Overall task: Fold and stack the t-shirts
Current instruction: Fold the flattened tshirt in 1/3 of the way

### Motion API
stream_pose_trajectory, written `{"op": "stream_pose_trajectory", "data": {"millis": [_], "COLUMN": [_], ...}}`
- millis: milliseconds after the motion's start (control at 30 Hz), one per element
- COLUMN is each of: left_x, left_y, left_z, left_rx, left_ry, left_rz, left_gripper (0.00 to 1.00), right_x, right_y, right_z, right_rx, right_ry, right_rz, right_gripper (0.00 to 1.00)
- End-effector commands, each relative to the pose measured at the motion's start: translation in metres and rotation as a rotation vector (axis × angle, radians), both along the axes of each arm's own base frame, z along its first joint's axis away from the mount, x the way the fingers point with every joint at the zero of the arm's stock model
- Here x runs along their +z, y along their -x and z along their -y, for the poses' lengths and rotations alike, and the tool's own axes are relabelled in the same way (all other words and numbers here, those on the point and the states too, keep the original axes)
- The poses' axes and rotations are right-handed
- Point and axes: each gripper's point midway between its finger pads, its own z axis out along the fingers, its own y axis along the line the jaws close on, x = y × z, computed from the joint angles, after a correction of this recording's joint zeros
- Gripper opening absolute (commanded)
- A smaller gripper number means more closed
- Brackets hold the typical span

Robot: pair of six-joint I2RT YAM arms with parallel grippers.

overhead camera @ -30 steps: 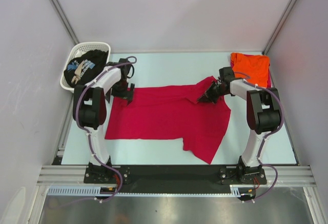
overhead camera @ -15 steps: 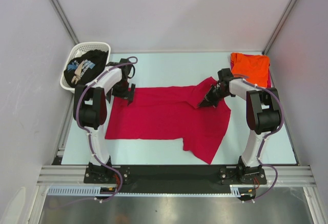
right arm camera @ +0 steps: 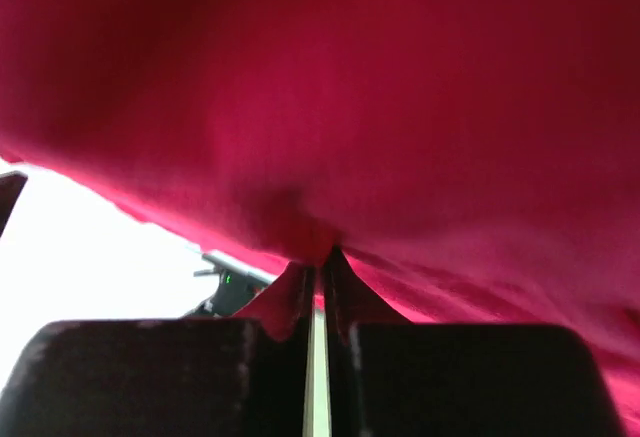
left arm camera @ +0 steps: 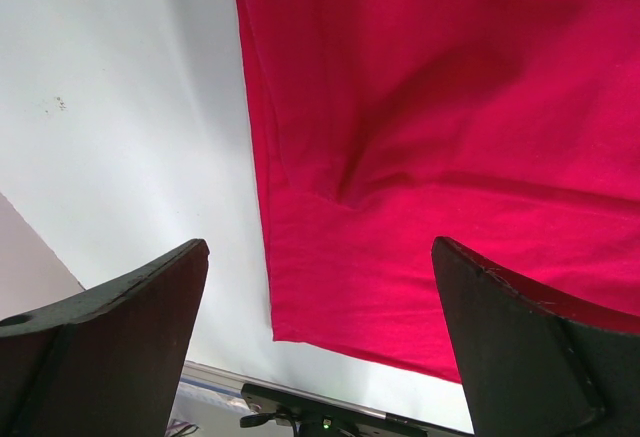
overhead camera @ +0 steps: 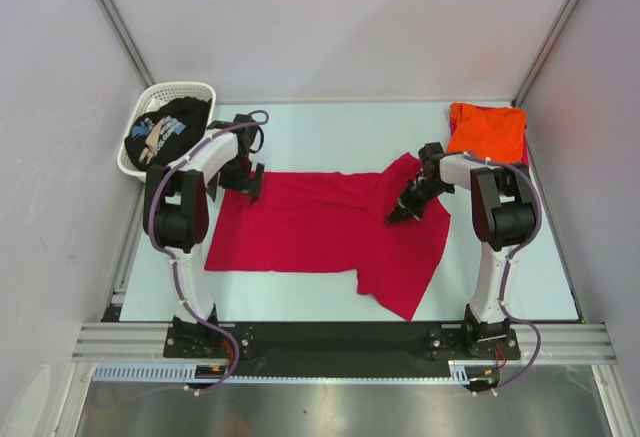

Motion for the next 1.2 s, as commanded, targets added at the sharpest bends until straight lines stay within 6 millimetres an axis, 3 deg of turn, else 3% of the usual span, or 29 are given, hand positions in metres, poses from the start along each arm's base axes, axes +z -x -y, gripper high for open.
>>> {"op": "stream_pose_trajectory", "data": {"millis": [0,33,67,133,167,200,333,400,433,467,500,533,567,600,633,867,1033,1167], "left_x": [0.014,0.015,0.015,0.018,0.017,0.017,0.018,0.015,0.017,0.017,0.013,0.016,0.016,0.014,0.019,-0.003,-0.005,-0.021], "left_y": [-0.010,-0.010,-0.009,-0.008,-0.006,-0.006,-0.012,-0.016,-0.022,-0.024,-0.025,-0.031,-0.034,-0.037,-0.043,-0.070,-0.086,-0.088], "left_z": [0.006,0.006,0.005,0.004,0.004,0.003,0.007,0.012,0.014,0.016,0.020,0.023,0.024,0.024,0.025,0.031,0.031,0.024], "left_rx": [-0.029,-0.028,-0.027,-0.025,-0.024,-0.023,-0.026,-0.031,-0.034,-0.035,-0.039,-0.042,-0.039,-0.039,-0.040,-0.031,-0.018,-0.001], "left_ry": [0.017,0.013,0.014,0.009,0.007,0.005,0.024,0.042,0.054,0.062,0.084,0.093,0.098,0.097,0.100,0.138,0.177,0.168], "left_rz": [0.041,0.044,0.045,0.051,0.049,0.049,0.056,0.051,0.062,0.064,0.045,0.059,0.062,0.062,0.080,0.074,0.091,0.057], "left_gripper": [1.00,1.00,1.00,1.00,1.00,1.00,1.00,1.00,0.95,0.88,0.73,0.19,0.00,0.00,0.00,0.00,0.00,0.00], "right_x": [-0.009,-0.006,0.006,0.022,0.044,0.051,0.098,0.109,0.109,0.107,0.103,0.092,0.090,0.087,0.079,0.031,0.016,0.007], "right_y": [0.020,0.020,0.016,0.008,-0.001,-0.007,-0.036,-0.053,-0.057,-0.061,-0.063,-0.064,-0.069,-0.072,-0.074,-0.103,-0.123,-0.137], "right_z": [0.002,0.002,0.002,0.007,0.008,0.015,0.028,0.038,0.040,0.041,0.043,0.041,0.040,0.039,0.038,0.046,0.054,0.064], "right_rx": [0.074,0.079,0.080,0.092,0.095,0.093,0.098,0.106,0.114,0.125,0.137,0.153,0.157,0.160,0.170,0.262,0.298,0.315], "right_ry": [0.028,0.027,0.024,0.057,0.074,0.113,0.182,0.246,0.257,0.269,0.277,0.270,0.263,0.261,0.272,0.386,0.477,0.554], "right_rz": [-0.085,-0.072,-0.036,0.021,0.084,0.118,0.288,0.370,0.384,0.401,0.403,0.391,0.410,0.413,0.412,0.405,0.417,0.424], "right_gripper": [0.11,0.13,0.35,0.63,0.93,0.99,1.00,1.00,1.00,0.94,0.87,0.79,0.43,0.14,0.00,0.00,0.00,0.00]}}
